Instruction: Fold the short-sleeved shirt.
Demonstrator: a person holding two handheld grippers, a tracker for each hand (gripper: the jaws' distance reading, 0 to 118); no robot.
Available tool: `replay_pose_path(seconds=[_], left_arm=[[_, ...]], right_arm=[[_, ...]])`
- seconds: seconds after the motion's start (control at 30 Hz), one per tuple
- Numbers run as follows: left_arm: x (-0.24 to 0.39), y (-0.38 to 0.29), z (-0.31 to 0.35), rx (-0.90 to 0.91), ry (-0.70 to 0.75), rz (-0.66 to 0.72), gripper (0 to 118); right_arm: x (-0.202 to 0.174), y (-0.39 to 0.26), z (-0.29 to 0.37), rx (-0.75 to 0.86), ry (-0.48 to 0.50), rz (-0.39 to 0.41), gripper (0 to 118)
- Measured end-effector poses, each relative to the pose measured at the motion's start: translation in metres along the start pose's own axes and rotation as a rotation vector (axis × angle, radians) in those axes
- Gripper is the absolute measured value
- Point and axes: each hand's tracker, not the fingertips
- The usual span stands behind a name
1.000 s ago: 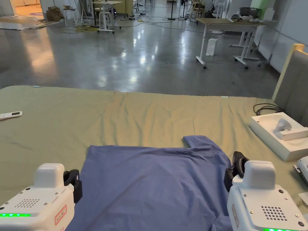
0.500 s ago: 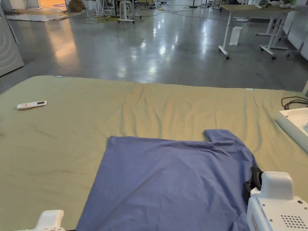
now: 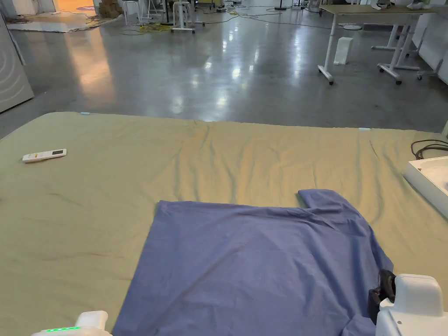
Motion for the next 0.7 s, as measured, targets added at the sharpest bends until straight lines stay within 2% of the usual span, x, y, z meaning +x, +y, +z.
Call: replay_pose_path(seconds=[0.07, 0.17, 0.2, 0.23, 0.37, 0.4, 0.47, 0.57, 0.6, 0.7], left_arm=[[0.009, 0.001, 0.003, -0.006, 0.023, -0.031, 59], [0.021, 0.002, 0.011, -0.01, 0.023, -0.092, 27], [0.024, 0.002, 0.012, -0.01, 0.016, -0.099, 12], [0.026, 0.002, 0.012, -0.015, 0.011, -0.11, 6], [0.02, -0.004, 0.017, -0.002, -0.011, -0.099, 5], [0.013, -0.002, 0.015, 0.005, -0.029, -0.081, 5], [0.007, -0.005, 0.022, 0.016, -0.057, -0.057, 4], [0.001, -0.008, 0.028, 0.034, -0.076, -0.045, 4], [0.0, -0.01, 0.031, 0.037, -0.082, -0.042, 4], [0.006, -0.013, 0.041, 0.05, -0.086, -0.04, 4]], right_arm=[[0.005, -0.003, 0.001, -0.017, -0.007, 0.002, 0], [0.014, -0.008, 0.003, -0.037, -0.022, 0.012, 0], [0.018, -0.009, 0.003, -0.046, -0.031, 0.016, 0], [0.022, -0.011, 0.003, -0.06, -0.037, 0.019, 0], [0.043, -0.019, 0.001, -0.182, -0.054, 0.026, 0], [0.05, -0.023, 0.0, -0.225, -0.054, 0.026, 4], [0.064, -0.033, -0.002, -0.327, -0.033, 0.013, 21], [0.084, -0.053, -0.007, -0.478, 0.014, -0.044, 55], [0.089, -0.062, -0.008, -0.534, 0.016, -0.046, 63], [0.093, -0.087, -0.011, -0.64, 0.02, -0.039, 66]])
